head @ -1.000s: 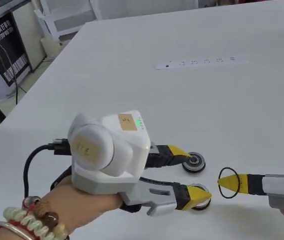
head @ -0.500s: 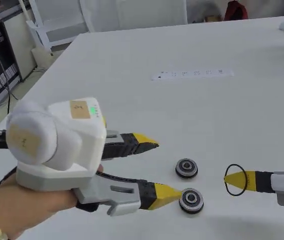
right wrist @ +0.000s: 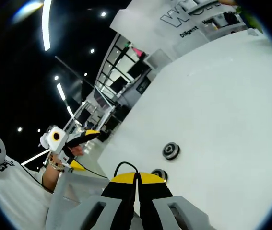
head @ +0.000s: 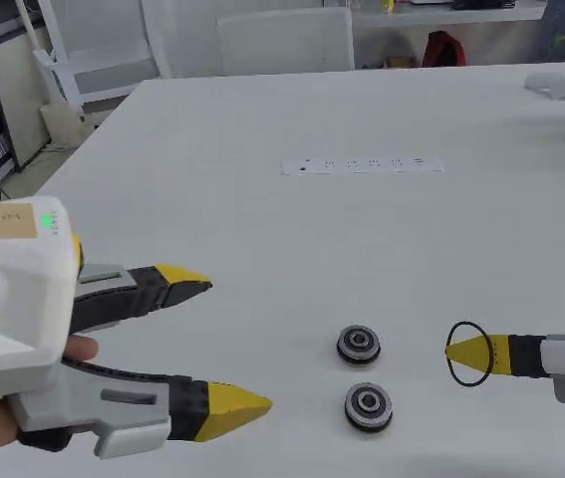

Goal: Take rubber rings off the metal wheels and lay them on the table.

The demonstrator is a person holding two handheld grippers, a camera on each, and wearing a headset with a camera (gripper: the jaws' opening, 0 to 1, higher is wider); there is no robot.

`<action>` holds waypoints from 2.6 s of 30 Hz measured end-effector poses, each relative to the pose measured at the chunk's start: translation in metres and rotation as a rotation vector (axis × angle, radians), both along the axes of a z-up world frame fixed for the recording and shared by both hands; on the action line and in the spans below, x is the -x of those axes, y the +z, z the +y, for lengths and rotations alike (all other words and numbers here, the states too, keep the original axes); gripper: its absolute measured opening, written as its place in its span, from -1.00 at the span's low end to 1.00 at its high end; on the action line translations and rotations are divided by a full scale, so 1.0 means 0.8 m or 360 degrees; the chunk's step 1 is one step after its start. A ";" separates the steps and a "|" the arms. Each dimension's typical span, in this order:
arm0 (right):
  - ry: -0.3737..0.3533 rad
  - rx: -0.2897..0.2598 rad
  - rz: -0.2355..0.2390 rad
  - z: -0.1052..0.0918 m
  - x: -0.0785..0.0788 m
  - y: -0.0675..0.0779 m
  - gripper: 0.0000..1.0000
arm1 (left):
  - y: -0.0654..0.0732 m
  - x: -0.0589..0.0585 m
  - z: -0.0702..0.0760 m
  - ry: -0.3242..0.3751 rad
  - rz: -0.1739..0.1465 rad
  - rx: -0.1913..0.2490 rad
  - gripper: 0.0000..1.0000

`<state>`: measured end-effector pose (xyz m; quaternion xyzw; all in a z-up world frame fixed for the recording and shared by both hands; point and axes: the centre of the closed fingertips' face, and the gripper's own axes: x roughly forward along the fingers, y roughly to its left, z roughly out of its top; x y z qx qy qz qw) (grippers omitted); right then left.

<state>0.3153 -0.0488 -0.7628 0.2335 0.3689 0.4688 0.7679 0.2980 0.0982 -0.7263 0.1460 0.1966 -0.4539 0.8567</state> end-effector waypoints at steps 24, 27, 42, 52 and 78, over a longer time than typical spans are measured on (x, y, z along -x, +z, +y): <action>-0.0020 0.0097 -0.0065 0.044 0.010 0.017 -1.00 | -0.025 0.026 0.061 0.0019 0.0097 0.0062 0.88; -0.0018 0.0099 -0.0079 0.055 0.010 0.020 -1.00 | -0.029 0.025 0.071 0.0015 0.0092 0.0059 0.91; -0.0001 0.0144 -0.0096 0.096 0.000 0.019 -1.00 | -0.057 0.021 0.097 0.0019 0.0124 0.0076 1.00; 0.0038 0.0188 -0.0074 0.111 -0.004 0.006 -1.00 | -0.069 0.021 0.096 0.0012 0.0163 0.0091 0.97; 0.0095 0.0260 0.0019 0.143 -0.026 -0.038 -1.00 | -0.082 0.040 0.106 0.0112 0.0202 0.0093 0.93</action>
